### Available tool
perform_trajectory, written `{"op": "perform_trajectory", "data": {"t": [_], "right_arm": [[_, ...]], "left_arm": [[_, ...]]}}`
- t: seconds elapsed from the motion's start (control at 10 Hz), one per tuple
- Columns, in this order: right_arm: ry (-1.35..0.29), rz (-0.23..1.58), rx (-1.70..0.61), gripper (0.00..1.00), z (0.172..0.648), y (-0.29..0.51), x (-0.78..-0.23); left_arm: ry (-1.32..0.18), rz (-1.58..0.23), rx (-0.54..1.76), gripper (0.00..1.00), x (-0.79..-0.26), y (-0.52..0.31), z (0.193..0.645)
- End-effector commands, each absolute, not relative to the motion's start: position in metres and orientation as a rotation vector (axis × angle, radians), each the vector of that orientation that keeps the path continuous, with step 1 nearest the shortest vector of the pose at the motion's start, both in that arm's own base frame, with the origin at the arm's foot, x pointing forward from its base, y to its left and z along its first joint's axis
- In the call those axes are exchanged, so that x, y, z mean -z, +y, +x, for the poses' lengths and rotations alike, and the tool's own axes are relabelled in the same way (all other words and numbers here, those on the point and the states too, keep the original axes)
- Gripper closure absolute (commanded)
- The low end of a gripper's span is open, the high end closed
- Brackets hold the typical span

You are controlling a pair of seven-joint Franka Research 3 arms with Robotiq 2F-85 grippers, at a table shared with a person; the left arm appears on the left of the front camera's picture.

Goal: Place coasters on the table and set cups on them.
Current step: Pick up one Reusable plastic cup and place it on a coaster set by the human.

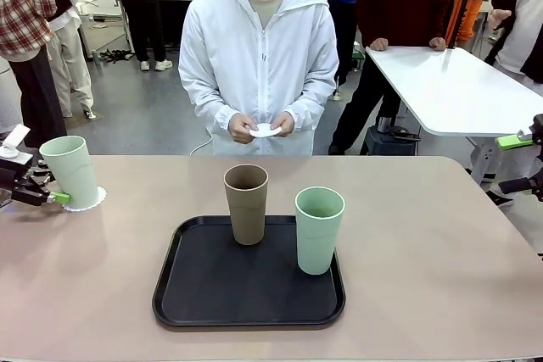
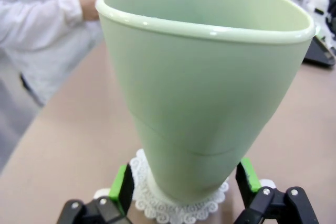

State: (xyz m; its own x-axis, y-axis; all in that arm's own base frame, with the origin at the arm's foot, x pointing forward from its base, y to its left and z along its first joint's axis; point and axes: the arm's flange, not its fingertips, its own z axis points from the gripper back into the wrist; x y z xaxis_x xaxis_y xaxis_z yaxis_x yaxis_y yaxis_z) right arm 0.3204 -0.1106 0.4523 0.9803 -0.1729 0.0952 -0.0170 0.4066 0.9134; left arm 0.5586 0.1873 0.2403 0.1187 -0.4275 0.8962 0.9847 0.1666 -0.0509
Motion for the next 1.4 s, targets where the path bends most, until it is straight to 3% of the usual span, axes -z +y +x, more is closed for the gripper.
{"op": "perform_trajectory", "data": {"t": [0.0,0.7,1.0,1.3], "right_arm": [[-0.188,1.159,0.092,0.0,0.32,-0.11,-0.453],[-0.188,1.159,0.092,0.0,0.32,-0.11,-0.453],[-0.188,1.159,0.092,0.0,0.32,-0.11,-0.453],[-0.188,1.159,0.092,0.0,0.32,-0.11,-0.453]], "left_arm": [[-0.819,-0.759,1.212,0.0,-0.256,0.187,0.552],[-0.755,-0.53,1.115,0.0,-0.348,0.207,0.527],[-0.718,-0.225,0.866,0.0,-0.425,0.182,0.492],[-0.609,-0.107,0.817,0.0,-0.475,0.147,0.455]]}}
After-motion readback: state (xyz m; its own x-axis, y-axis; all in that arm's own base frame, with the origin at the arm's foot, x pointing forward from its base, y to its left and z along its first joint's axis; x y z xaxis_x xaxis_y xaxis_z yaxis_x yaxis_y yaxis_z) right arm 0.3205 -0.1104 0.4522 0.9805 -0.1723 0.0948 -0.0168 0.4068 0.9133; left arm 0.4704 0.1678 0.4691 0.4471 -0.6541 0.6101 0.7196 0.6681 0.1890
